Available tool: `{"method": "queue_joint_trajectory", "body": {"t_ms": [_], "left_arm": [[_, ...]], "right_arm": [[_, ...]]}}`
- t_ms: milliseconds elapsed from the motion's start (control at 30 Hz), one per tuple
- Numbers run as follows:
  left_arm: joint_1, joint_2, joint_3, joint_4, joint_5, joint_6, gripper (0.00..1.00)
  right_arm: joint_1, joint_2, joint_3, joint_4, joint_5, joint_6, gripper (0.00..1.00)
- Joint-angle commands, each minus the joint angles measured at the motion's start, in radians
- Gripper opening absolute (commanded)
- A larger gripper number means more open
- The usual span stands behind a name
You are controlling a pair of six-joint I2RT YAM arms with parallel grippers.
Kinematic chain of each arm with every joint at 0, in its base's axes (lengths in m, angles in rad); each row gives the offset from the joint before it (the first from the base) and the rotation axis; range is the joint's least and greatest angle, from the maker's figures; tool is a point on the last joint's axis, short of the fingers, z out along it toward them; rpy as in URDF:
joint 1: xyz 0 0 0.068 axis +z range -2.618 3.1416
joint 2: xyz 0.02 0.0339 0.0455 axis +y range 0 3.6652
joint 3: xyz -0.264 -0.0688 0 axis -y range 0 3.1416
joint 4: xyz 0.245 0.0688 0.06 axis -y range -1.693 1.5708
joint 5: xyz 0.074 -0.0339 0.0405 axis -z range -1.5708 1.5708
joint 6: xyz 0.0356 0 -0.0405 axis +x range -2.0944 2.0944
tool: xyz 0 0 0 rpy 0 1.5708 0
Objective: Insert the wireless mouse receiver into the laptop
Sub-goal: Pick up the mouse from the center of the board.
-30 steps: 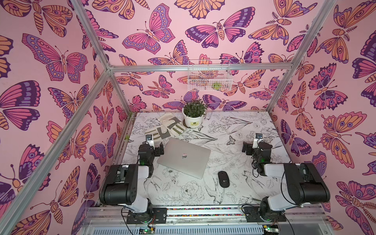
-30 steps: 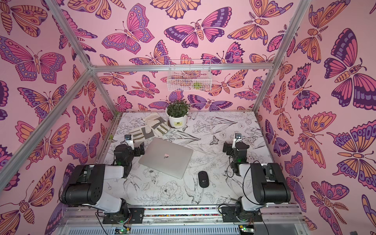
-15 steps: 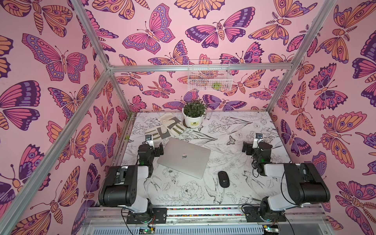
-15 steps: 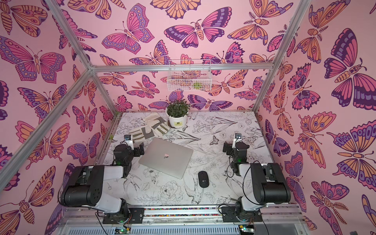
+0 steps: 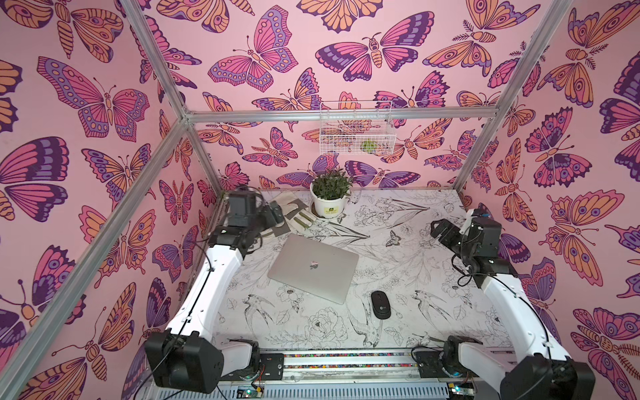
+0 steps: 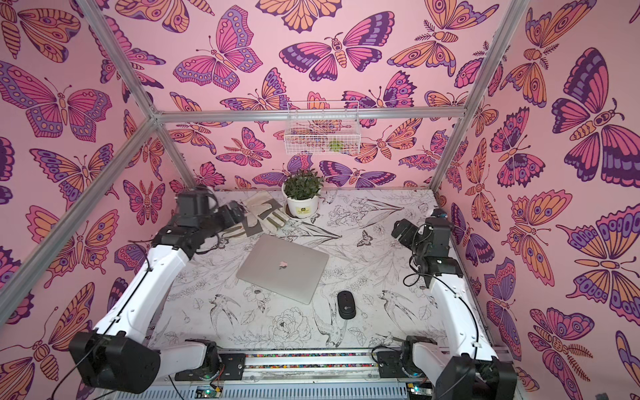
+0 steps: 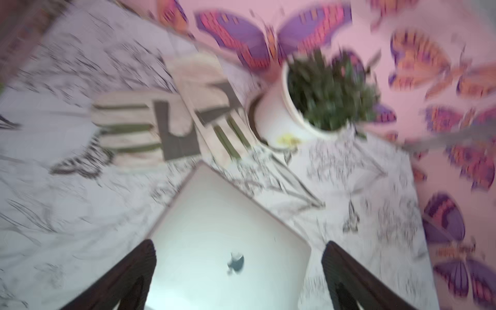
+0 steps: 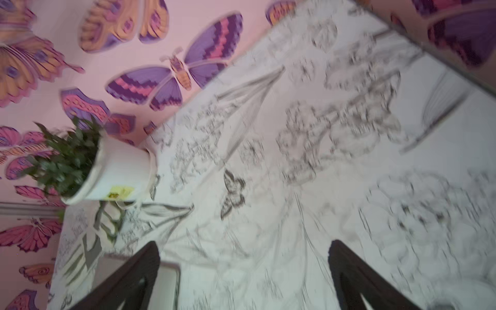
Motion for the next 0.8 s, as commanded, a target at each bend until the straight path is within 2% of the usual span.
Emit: {"method": "queue_joint_trajectory", "body": {"t_ms": [0,100,167,233,467,600,767], "left_arm": [[-0.26,0.087,0.056,-0.379,-0.079,-0.222,0.99],[-0.463,0.236,0.16,-0.504,-0.101,-0.353,1.0],[-0.565,0.329,0.254,-0.572,-0.123,-0.409,0.99],[-0.627,0.398,0.318,-0.599,-0.113,-0.465,1.0],[-0.736,0.627,0.48,-0.563,0.018,-0.605,1.0],[-0.756,0.757,0.564,-0.547,0.081,-0.672,1.0],[-0.757,0.838,0.577,-0.467,0.15,-0.754,1.0]], "right_arm": [[-0.002,-0.114,0.066,-0.364,0.106,0.023,0.99],[-0.001,-0.229,0.08,-0.398,0.133,0.013,0.99],[-0.001,-0.277,0.084,-0.404,0.112,0.013,0.99],[-0.001,-0.298,0.089,-0.425,0.097,0.006,0.99],[-0.001,-0.336,0.024,-0.425,0.034,0.004,0.99],[-0.001,-0.368,0.015,-0.429,0.022,0.0,0.99],[-0.001,-0.379,0.033,-0.453,0.004,-0.018,0.99]]}}
